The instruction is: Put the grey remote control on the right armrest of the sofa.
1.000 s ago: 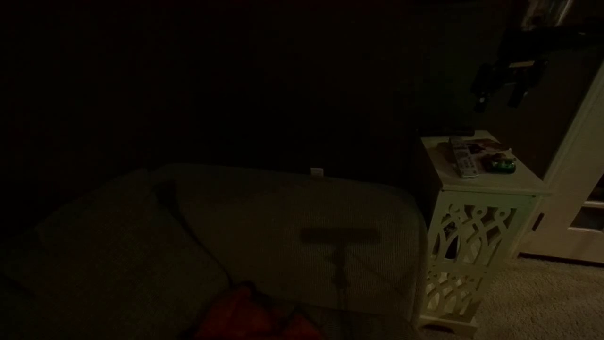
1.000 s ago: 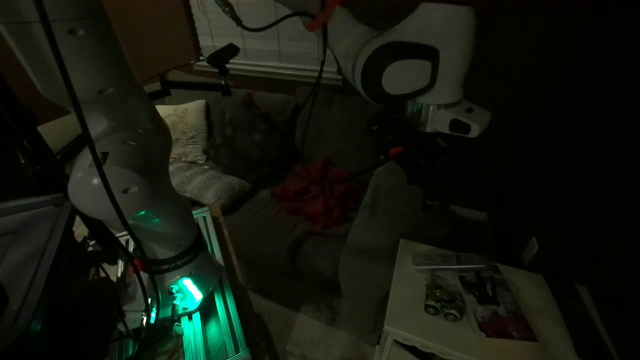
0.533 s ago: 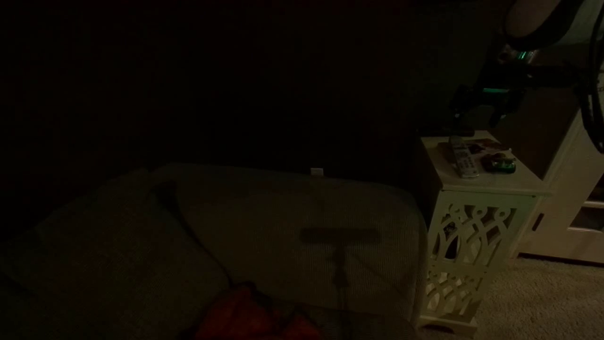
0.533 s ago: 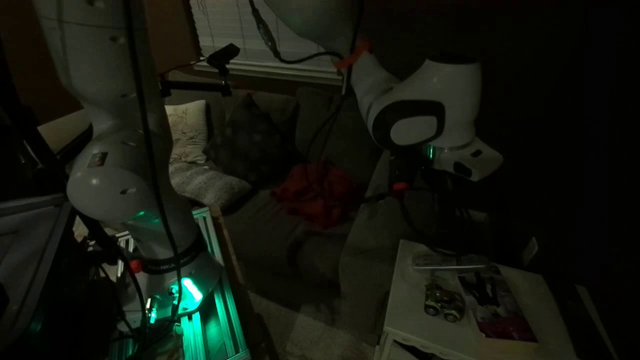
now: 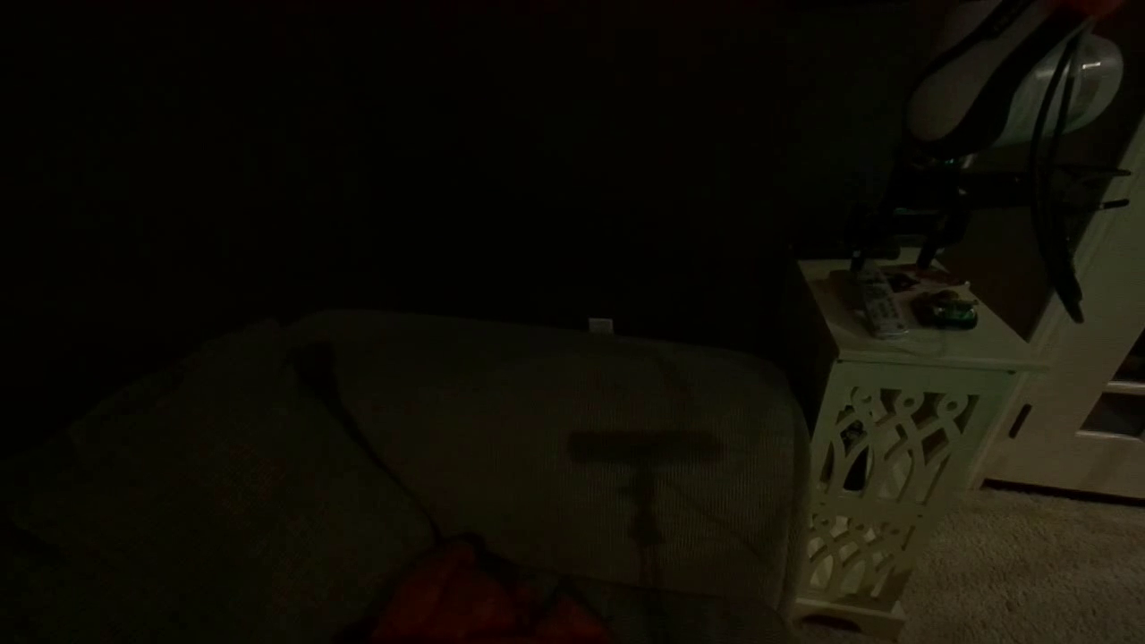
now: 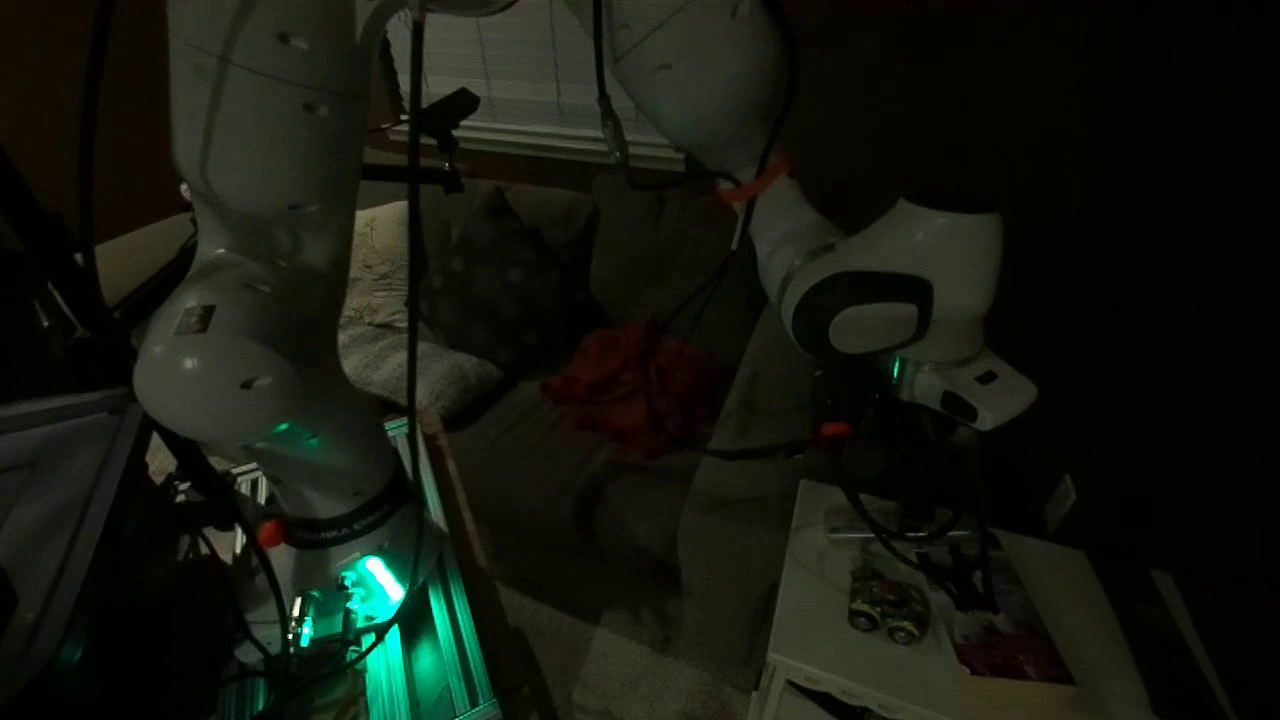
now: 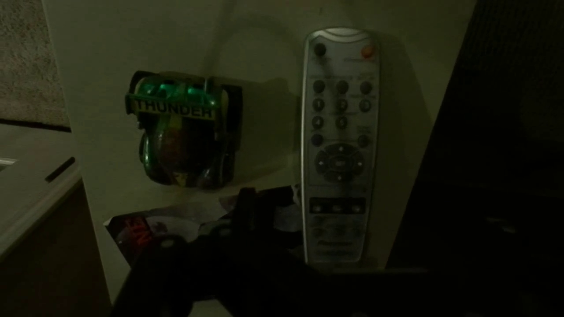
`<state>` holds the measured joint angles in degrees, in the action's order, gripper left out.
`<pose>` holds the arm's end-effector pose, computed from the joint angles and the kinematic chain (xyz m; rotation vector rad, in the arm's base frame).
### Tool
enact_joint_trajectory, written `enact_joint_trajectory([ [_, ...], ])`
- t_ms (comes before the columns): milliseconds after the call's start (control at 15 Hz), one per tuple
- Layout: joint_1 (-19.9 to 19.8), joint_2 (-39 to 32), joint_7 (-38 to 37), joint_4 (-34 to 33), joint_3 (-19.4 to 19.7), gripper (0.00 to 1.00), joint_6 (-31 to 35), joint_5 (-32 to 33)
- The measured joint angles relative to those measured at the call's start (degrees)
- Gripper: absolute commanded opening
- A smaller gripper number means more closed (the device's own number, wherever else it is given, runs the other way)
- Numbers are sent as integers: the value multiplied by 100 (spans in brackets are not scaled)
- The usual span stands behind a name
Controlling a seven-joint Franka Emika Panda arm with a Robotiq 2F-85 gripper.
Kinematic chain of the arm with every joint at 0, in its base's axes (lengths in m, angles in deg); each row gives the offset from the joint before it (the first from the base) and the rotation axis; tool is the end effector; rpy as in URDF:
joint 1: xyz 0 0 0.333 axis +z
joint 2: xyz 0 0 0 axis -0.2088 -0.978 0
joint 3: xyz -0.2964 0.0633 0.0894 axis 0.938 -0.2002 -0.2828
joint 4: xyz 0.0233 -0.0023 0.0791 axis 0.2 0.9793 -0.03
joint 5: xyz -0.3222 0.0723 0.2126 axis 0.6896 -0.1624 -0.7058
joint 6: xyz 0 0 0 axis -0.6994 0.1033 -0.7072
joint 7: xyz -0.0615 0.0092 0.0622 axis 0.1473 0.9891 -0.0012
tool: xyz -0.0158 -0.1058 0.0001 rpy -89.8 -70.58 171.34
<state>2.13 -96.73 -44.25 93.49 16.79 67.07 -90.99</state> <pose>0.5371 -0.2481 0.2385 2.8227 -1.1308 0.2438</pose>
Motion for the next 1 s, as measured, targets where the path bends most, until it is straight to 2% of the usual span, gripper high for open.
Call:
enact_joint_trajectory([
  [467,-41,-584,302,-481,-2,100,-541,-1],
  [933,-117,-836,677,-755,-115,100,-840,-1],
  [1000,-130,-843,702,-767,-138,75,-859,-3],
])
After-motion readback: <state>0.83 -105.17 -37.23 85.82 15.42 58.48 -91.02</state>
